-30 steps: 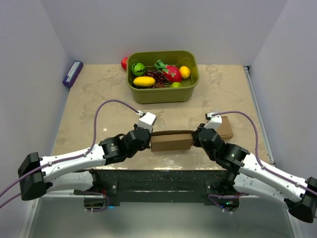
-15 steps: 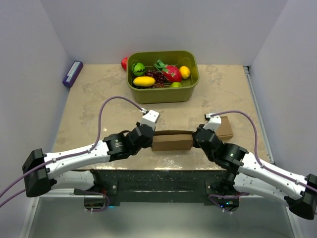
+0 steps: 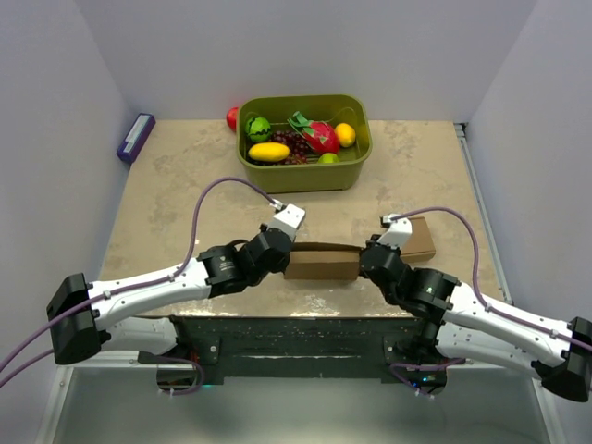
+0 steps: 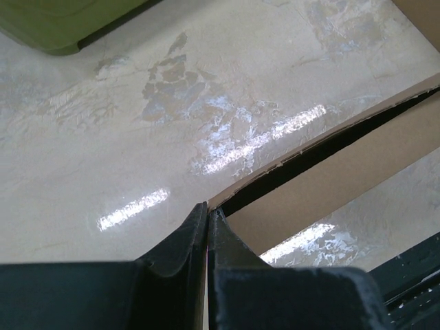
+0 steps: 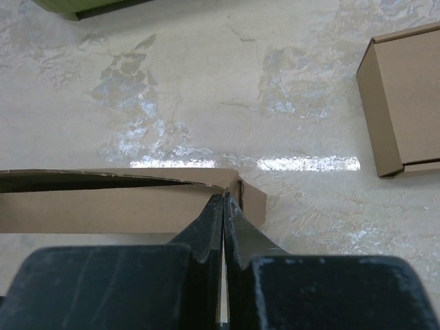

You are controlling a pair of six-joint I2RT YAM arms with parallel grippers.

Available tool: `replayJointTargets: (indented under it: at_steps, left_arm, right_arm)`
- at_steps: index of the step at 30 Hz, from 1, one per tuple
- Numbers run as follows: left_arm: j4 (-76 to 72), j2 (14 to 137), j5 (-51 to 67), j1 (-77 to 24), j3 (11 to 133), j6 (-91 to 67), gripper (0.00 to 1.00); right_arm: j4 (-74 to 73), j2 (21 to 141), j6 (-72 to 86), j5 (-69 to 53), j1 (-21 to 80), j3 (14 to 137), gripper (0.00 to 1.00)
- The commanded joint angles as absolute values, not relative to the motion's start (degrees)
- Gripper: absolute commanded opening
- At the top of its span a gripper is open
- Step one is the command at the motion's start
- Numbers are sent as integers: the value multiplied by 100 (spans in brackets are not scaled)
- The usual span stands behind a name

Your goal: Fold the paper box

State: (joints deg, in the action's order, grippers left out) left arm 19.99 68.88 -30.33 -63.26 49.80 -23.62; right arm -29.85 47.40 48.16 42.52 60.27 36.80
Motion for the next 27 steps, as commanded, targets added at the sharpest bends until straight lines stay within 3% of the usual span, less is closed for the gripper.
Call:
replayJointTargets:
  at_steps: [1, 17, 27]
  left_arm:
    - [897, 6873, -1785, -6425, 4826, -1399, 0]
    - [835, 6425, -1573, -6249, 4483, -589, 0]
    - [685, 6425, -835, -5503, 4614, -27, 0]
  right_arm:
    - [-3506, 4615, 5194, 3647, 6205, 3700, 0]
    - [-4166, 4324, 5388, 3841, 6205, 3867, 0]
    - [-2235, 5053, 5098, 3068, 6214, 3867, 0]
